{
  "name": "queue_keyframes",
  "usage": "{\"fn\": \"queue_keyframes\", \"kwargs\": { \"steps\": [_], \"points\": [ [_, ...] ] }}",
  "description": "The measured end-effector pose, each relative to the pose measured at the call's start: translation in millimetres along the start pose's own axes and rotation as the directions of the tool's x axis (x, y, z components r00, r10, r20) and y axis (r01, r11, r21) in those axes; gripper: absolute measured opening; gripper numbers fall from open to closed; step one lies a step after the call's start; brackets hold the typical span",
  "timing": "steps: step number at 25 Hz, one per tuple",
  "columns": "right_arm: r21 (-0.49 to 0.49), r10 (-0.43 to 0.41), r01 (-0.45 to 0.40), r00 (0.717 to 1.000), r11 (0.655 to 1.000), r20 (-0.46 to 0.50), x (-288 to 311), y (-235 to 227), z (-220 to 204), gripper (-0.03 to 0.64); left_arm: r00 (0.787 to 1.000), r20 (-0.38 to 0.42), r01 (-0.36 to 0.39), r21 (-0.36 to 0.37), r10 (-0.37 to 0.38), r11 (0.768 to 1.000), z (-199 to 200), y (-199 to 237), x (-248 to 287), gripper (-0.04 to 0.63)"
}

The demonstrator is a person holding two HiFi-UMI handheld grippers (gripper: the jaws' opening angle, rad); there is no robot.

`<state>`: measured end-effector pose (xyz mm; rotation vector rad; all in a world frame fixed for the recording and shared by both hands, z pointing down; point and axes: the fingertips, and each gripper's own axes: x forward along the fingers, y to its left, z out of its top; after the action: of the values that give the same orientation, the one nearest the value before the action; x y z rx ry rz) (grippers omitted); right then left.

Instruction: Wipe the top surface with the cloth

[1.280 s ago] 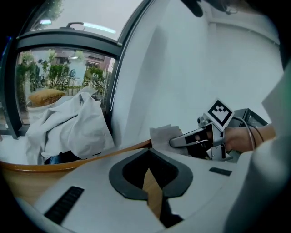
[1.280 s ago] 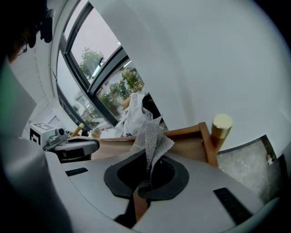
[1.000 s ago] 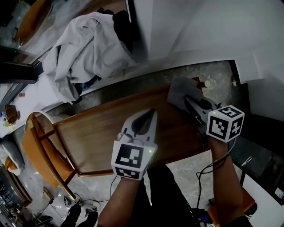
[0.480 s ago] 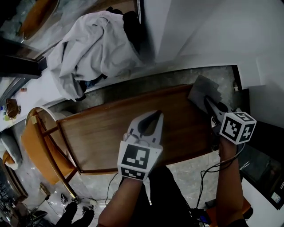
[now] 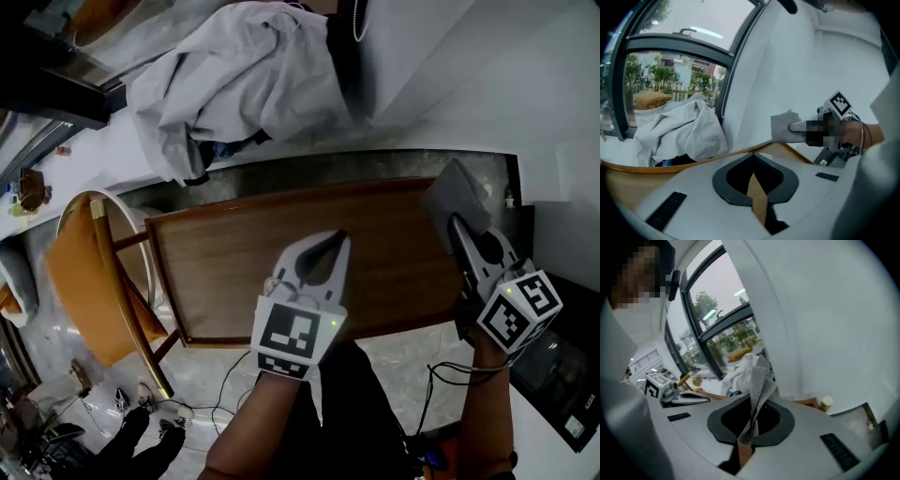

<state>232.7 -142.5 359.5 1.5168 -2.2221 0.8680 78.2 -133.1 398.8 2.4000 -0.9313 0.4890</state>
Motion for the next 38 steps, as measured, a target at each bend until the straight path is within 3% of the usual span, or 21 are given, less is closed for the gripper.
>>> {"fn": "queue_keyframes", "kwargs": {
  "steps": [2,5,10,15,21,28,38],
  "points": [
    [-0.011,0.144,-0.144,0.99,0.99,0.009,17,58,5,0.028,0.999,0.022,-0.029,-0.02,0.029,0.999,3,20,-31,0.011],
    [-0.009,0.305,-0.305,0.952,0.952,-0.032,56,136,-7,0.028,0.992,0.058,-0.111,-0.046,0.113,0.993,7,57,-84,0.011],
    [0.006,0.46,-0.462,0.883,0.887,-0.097,117,253,-39,0.028,0.97,0.085,-0.219,-0.112,0.228,0.969,0,113,-169,0.011],
    [0.041,0.557,-0.558,0.816,0.829,-0.151,161,341,-66,0.028,0.95,0.107,-0.275,-0.153,0.292,0.949,-6,145,-225,0.011],
    [0.068,0.595,-0.596,0.774,0.8,-0.215,191,400,-88,0.028,0.941,0.141,-0.279,-0.183,0.306,0.943,-5,158,-254,0.011],
    [0.118,0.585,-0.578,0.758,0.807,-0.289,219,419,-115,0.028,0.951,0.14,-0.247,-0.197,0.276,0.949,-13,159,-261,0.011],
    [0.041,0.474,-0.5,0.788,0.865,-0.393,226,399,-127,0.028,0.959,0.119,-0.234,-0.178,0.256,0.956,-11,154,-249,0.011]
  ]
}}
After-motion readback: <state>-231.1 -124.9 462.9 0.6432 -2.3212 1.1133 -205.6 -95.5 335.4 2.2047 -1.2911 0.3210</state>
